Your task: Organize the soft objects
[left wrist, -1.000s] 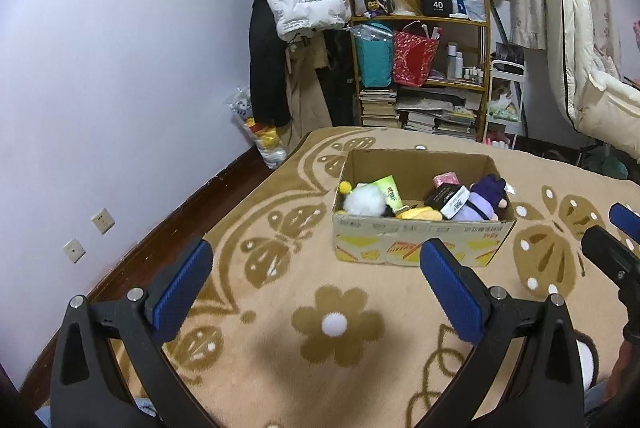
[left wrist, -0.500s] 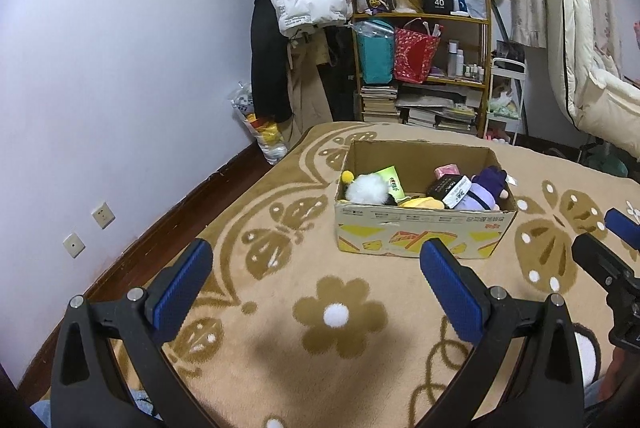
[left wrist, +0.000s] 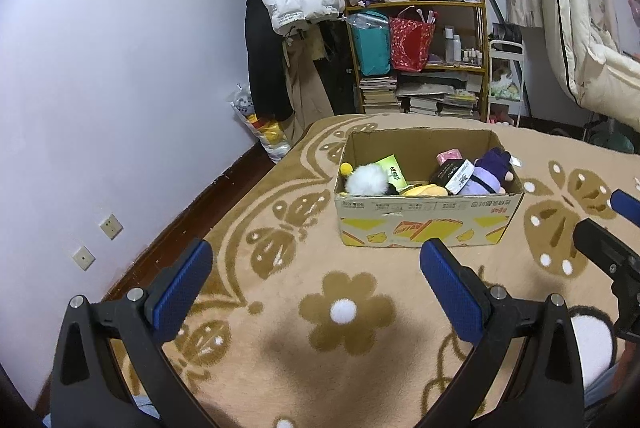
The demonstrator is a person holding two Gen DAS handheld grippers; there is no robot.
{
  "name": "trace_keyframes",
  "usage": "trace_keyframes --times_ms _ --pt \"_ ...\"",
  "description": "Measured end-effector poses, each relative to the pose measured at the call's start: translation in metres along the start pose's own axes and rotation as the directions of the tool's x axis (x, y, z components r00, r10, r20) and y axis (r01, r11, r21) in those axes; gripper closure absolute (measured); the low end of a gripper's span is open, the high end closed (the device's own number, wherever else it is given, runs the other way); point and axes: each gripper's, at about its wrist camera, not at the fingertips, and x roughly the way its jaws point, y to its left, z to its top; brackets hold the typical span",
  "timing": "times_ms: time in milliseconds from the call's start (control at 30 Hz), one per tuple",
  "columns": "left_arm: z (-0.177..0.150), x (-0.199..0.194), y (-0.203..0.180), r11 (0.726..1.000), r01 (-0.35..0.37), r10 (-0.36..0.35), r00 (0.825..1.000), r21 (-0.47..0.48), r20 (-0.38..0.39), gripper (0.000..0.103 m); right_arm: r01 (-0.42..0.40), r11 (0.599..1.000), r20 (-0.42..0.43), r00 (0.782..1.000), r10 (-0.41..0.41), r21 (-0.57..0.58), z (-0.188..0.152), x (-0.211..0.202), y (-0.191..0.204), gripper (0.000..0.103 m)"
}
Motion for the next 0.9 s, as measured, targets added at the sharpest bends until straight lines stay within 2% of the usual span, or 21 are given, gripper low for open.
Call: trace_keyframes --times_ms 900 --pt "-0.0019 -0.001 -0.0007 1.0 -0.016 0.016 1.0 -0.006 0.001 0.0 0.024 1.0 -0.007 1.0 -0.024 0.006 -0.0011 0.0003 -0.008 0.0"
